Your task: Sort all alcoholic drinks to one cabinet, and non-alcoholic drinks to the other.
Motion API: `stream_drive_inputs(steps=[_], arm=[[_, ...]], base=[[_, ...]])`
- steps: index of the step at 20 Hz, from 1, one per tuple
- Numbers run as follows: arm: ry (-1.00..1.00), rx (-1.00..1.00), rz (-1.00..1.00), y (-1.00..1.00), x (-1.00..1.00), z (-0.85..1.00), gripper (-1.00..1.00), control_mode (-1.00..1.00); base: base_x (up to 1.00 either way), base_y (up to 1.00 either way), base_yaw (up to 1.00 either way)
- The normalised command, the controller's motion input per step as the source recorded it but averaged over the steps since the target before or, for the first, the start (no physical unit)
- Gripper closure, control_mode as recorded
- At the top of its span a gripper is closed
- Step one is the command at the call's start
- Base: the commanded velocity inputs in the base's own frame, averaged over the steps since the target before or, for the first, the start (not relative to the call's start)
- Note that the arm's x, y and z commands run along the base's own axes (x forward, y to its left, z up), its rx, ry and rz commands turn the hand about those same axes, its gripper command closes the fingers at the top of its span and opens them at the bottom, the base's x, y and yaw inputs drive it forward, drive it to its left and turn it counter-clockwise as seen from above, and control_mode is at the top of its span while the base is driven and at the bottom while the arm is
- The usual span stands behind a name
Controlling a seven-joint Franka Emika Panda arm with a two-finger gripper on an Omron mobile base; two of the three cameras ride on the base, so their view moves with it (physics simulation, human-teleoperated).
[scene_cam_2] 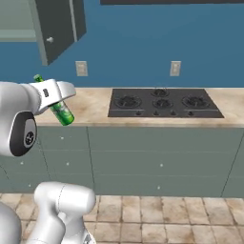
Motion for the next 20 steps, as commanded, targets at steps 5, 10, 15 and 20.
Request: stream_drive_inputs(steps=[5,10,15,20], arm=[[0.00,0.00,0.00,0.00,0.00,0.00,1.00,1.00],[0.00,0.00,0.00,0.00,0.00,0.00,1.00,1.00],[0.00,0.00,0.00,0.00,0.00,0.00,1.00,1.00],[0.00,0.00,0.00,0.00,0.00,0.00,1.00,1.00]], base=[[0.06,0.68,-0.05],[0.10,0.65,-0.04],[0.14,0.59,-0.02],[0.28,0.50,0.00]])
